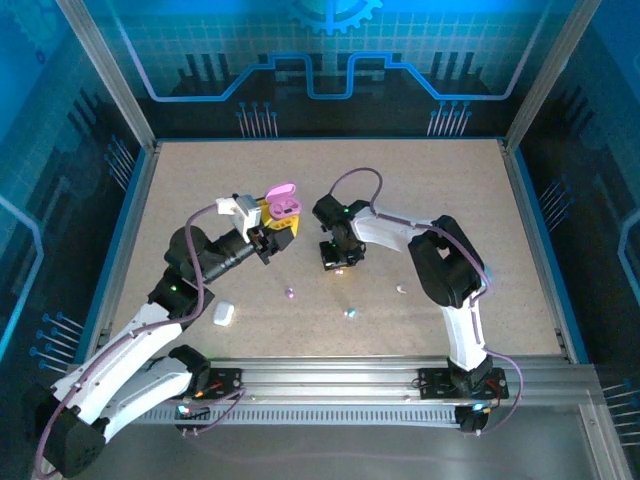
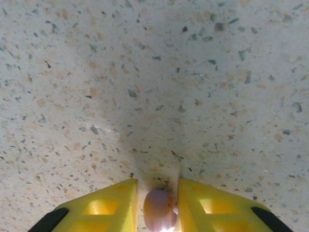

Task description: Insert wireless bluetooth earbuds into charging case

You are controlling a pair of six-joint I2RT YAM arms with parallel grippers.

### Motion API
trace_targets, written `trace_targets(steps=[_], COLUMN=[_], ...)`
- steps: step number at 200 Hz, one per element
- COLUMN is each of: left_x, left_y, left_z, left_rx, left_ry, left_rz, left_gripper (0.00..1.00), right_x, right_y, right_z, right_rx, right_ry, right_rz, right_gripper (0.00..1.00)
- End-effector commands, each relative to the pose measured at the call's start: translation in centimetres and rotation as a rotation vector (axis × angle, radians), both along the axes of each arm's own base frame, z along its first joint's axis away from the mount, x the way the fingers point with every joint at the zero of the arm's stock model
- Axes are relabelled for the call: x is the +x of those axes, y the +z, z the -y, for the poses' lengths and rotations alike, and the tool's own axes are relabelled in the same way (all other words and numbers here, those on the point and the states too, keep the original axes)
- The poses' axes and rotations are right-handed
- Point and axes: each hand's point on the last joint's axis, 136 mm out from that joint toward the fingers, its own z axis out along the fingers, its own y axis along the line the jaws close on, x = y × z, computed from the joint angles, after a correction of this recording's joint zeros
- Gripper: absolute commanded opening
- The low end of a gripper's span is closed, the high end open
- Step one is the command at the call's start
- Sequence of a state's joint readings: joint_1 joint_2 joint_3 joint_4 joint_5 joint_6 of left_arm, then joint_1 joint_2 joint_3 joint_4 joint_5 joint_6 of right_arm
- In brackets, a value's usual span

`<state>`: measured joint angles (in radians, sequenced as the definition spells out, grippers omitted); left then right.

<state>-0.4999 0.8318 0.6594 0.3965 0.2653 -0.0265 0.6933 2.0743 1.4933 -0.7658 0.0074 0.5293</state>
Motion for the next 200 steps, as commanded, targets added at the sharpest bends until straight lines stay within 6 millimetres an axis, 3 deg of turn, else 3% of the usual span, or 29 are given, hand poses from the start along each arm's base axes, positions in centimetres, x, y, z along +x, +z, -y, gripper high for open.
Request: trace_targets(steps=[1, 136, 169, 200], left_x=[-0.3, -0.3, 0.0, 0.6], left_y=[1.7, 1.5, 1.4, 0.9], left_z=[-0.4, -0.4, -0.5, -0.4], left_rx=[-0.023, -0.024, -0.022, -0.022], left_ry=[0.008, 0.013, 0.021, 0.035], left_rz=[0.040, 0.035, 0.029, 0.013], left_gripper=[0.44, 0.44, 0.44, 0.45], right_x=[-0.9, -1.4, -0.9, -0.1], right_y=[-0.7, -0.9, 1.2, 4.9], right_z=[0.5, 0.3, 0.1, -0.2], right_rx=[-0.068, -0.107, -0.048, 0.114], right_ry=[0.056, 0.111, 0.091, 0.044], right_rz=[-0.036, -0.058, -0.025, 0.016], right_gripper=[0.28, 0.22, 0.20, 0.20])
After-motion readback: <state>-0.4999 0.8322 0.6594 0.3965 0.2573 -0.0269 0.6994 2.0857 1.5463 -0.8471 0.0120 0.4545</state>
